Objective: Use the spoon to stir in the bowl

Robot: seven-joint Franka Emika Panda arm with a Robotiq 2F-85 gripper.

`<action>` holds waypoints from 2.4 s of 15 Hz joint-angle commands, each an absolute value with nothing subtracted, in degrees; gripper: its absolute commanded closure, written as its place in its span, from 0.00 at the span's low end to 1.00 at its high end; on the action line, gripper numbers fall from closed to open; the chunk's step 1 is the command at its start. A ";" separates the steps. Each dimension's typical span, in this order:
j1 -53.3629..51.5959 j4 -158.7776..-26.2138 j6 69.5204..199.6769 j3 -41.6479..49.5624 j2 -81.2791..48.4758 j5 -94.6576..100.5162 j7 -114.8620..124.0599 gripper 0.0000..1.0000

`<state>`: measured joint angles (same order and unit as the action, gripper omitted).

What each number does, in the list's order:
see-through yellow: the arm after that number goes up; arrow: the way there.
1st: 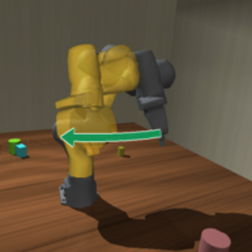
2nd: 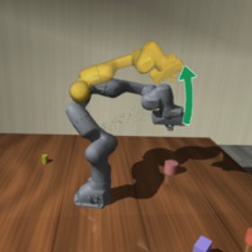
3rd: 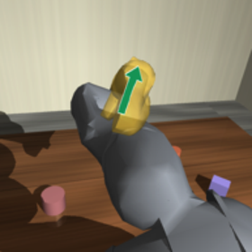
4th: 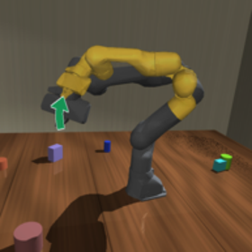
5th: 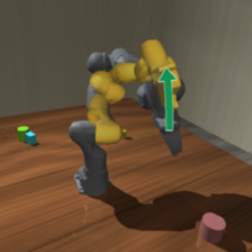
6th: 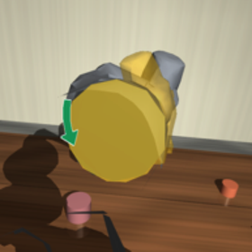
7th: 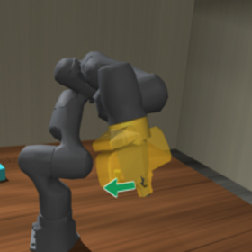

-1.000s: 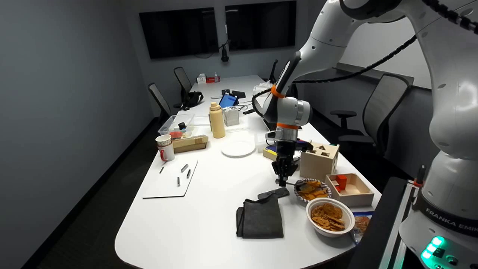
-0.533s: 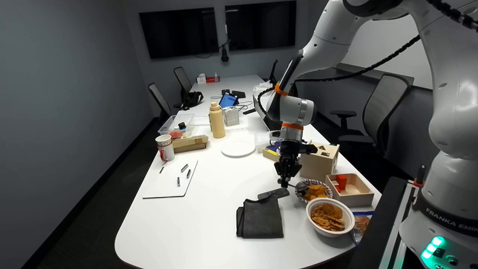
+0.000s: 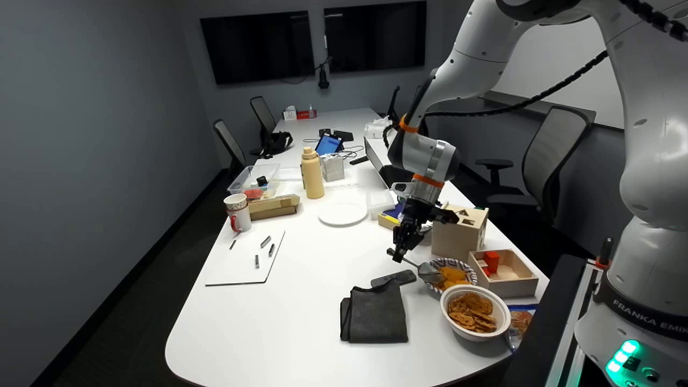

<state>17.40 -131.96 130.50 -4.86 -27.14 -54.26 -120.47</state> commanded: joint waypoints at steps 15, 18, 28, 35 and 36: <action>3.71 -138.57 146.05 0.37 -23.41 -58.28 -101.74 0.99; 5.55 -138.11 142.85 -0.85 -23.06 -54.17 -101.68 0.99; 6.27 -138.59 152.16 -3.00 -22.42 -56.63 -107.58 0.99; 2.32 -140.33 157.14 -0.67 -23.48 -53.19 -99.76 0.99; 1.98 -140.53 156.82 -0.40 -23.74 -52.43 -99.01 0.99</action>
